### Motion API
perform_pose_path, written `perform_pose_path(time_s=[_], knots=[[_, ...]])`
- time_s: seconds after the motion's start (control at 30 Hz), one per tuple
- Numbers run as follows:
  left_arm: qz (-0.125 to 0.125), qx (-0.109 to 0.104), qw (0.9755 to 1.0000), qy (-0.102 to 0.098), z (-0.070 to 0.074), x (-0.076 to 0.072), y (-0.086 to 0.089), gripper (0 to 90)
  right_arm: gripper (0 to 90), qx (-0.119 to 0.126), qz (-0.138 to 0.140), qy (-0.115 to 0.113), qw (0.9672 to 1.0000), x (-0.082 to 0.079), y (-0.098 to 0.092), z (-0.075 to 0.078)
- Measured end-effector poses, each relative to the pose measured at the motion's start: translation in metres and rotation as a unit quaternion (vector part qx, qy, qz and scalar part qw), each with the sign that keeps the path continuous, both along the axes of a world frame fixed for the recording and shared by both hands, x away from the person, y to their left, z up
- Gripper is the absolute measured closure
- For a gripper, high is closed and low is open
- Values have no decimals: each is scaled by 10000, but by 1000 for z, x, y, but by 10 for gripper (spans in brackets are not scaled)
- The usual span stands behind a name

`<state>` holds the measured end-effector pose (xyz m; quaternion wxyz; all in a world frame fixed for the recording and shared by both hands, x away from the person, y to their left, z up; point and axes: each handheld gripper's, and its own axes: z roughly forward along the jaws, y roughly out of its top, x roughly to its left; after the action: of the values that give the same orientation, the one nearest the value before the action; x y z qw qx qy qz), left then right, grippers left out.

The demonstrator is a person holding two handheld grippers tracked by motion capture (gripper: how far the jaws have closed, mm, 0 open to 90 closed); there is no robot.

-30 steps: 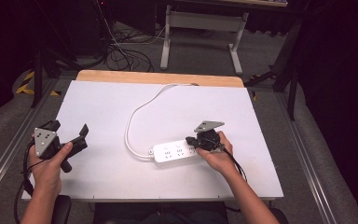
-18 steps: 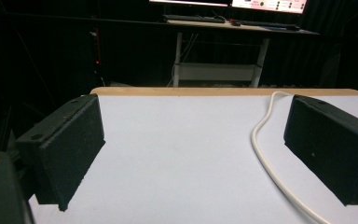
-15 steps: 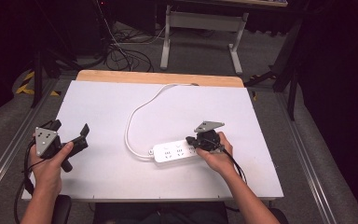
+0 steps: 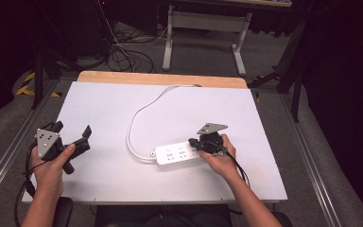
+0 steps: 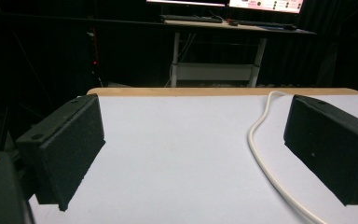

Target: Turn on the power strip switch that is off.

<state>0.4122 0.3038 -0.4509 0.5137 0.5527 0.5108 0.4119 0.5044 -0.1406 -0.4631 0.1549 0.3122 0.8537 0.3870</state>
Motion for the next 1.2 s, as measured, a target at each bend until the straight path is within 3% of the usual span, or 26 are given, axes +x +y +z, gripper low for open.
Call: perform_pose_path(time_s=[0.5,0.7,1.2], knots=[[-33,14,10000,27,0,2,0,54,900,-56,-28,-122,9999,-2,0,3],[-34,11,10000,29,0,2,0,54,900,266,-72,-376,9989,-5,-5,14],[-40,15,10000,26,0,3,0,54,900,207,-65,-302,9993,-4,-7,13]])
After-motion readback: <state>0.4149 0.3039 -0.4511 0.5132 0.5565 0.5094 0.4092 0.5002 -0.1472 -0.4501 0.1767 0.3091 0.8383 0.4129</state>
